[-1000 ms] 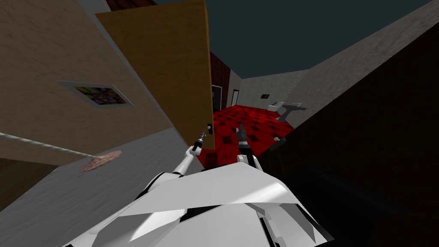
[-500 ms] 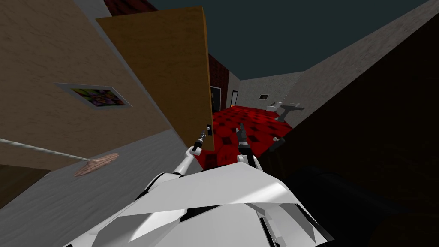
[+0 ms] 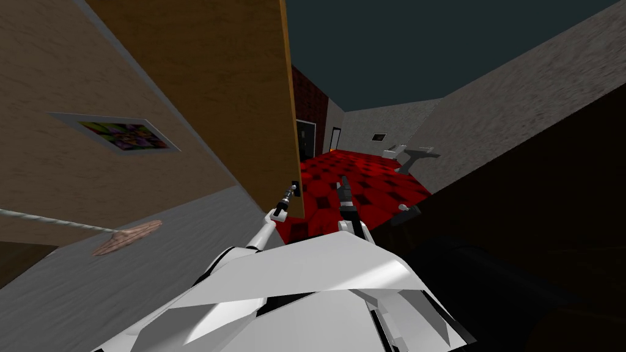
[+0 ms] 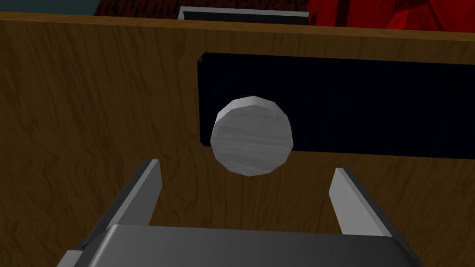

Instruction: Push the door open

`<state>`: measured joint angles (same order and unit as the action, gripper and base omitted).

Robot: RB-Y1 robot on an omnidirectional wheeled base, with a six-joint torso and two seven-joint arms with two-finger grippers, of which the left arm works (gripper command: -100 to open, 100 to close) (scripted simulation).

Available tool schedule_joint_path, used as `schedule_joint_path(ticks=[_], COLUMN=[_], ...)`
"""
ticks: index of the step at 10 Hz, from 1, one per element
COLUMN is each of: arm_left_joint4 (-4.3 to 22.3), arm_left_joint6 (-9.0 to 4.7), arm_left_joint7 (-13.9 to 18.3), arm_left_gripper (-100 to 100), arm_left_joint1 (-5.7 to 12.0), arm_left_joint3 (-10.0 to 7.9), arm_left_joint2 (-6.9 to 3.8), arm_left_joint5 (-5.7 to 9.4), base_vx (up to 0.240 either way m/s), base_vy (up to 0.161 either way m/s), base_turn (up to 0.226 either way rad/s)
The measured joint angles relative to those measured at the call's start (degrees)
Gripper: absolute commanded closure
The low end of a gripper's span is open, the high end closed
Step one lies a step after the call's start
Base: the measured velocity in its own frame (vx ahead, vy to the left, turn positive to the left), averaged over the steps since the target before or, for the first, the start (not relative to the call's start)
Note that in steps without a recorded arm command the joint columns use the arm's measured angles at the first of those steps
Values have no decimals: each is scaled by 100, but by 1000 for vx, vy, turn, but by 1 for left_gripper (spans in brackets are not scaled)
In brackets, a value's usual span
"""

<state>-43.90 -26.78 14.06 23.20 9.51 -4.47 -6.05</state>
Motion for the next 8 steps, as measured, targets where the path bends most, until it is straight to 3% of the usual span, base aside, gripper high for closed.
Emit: schedule_joint_path(ticks=[2, 3, 8], arm_left_joint4=[2, 0, 12], arm_left_joint6=[-47, -51, -37], arm_left_joint7=[-30, -33, -32], arm_left_gripper=[-100, 100, 100], arm_left_joint1=[-20, -19, -29], arm_left_joint3=[-26, -27, -19], arm_left_joint2=[17, 19, 22], arm_left_joint5=[2, 2, -1], base_vx=[122, -10, -14], base_vy=[-64, 4, 8], base_turn=[-7, 2, -3])
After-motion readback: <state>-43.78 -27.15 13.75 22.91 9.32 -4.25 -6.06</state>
